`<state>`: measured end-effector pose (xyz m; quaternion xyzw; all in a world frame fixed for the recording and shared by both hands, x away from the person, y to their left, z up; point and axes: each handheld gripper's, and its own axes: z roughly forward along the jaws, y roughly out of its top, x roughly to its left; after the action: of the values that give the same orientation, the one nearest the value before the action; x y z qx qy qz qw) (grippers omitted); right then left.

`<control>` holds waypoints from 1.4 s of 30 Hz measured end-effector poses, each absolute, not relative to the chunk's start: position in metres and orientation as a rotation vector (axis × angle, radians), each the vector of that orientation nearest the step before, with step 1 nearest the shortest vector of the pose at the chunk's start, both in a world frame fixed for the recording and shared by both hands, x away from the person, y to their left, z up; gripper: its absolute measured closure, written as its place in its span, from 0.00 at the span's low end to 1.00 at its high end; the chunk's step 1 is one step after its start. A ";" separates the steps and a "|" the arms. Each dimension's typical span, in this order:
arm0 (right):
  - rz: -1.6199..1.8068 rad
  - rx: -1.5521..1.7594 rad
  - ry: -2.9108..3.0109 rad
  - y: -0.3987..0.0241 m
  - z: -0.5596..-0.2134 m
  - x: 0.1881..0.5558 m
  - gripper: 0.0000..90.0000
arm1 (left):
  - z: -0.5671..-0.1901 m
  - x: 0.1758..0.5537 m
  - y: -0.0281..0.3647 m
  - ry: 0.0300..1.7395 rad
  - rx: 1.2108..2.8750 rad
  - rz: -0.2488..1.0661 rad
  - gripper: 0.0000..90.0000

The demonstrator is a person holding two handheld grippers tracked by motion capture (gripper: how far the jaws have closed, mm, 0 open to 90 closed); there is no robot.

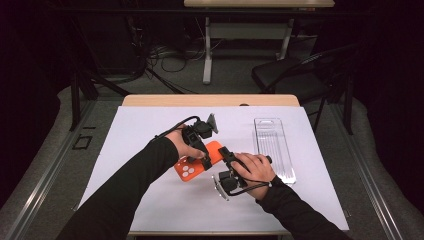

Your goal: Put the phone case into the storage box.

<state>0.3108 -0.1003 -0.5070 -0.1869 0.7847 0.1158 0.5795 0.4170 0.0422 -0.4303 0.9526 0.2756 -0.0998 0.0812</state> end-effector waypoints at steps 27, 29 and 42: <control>0.266 -0.455 1.803 -0.101 -0.512 0.310 0.89 | -0.435 0.421 0.045 0.843 2.825 -0.373 0.18; 0.264 -0.457 1.802 -0.101 -0.512 0.310 0.89 | -0.435 0.421 0.045 0.845 2.824 -0.375 0.18; 0.265 -0.453 1.785 -0.100 -0.514 0.310 0.89 | -0.434 0.421 0.045 0.842 2.825 -0.369 0.18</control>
<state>0.3096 -0.1005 -0.5138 -0.1952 0.7694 0.1144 0.5974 0.4207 0.0454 -0.4341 0.9474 0.2824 -0.1239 0.0851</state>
